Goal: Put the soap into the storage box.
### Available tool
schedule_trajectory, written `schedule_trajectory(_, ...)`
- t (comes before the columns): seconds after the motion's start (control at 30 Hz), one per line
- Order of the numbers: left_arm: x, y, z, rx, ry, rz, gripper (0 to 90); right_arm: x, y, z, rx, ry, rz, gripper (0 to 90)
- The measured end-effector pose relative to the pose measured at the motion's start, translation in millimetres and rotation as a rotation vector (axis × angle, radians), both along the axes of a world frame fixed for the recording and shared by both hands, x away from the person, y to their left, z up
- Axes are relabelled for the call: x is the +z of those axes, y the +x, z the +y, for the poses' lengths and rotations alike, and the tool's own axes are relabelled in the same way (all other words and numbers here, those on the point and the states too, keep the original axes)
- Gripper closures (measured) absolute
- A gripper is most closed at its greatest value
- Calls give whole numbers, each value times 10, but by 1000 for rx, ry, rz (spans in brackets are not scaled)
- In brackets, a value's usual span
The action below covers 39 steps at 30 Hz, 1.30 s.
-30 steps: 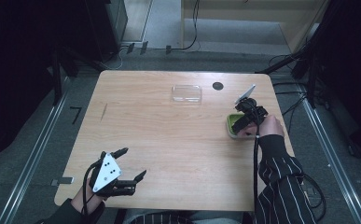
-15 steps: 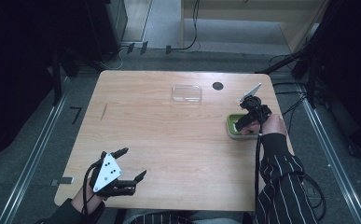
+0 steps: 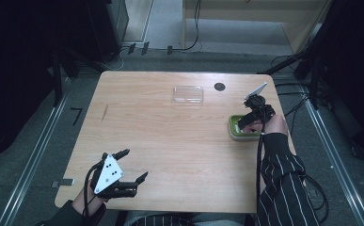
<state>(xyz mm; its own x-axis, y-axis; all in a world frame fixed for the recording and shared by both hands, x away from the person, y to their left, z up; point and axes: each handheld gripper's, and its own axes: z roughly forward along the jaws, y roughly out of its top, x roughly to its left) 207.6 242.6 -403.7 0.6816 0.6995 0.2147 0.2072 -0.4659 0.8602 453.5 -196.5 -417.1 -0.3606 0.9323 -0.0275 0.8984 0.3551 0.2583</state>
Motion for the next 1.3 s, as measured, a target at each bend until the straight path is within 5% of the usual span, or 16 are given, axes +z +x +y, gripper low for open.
schedule_trajectory(1.3, 0, -1, -1, 2, 1, -2, 140, -242, 136, -42, -167, 71, -22, 136)
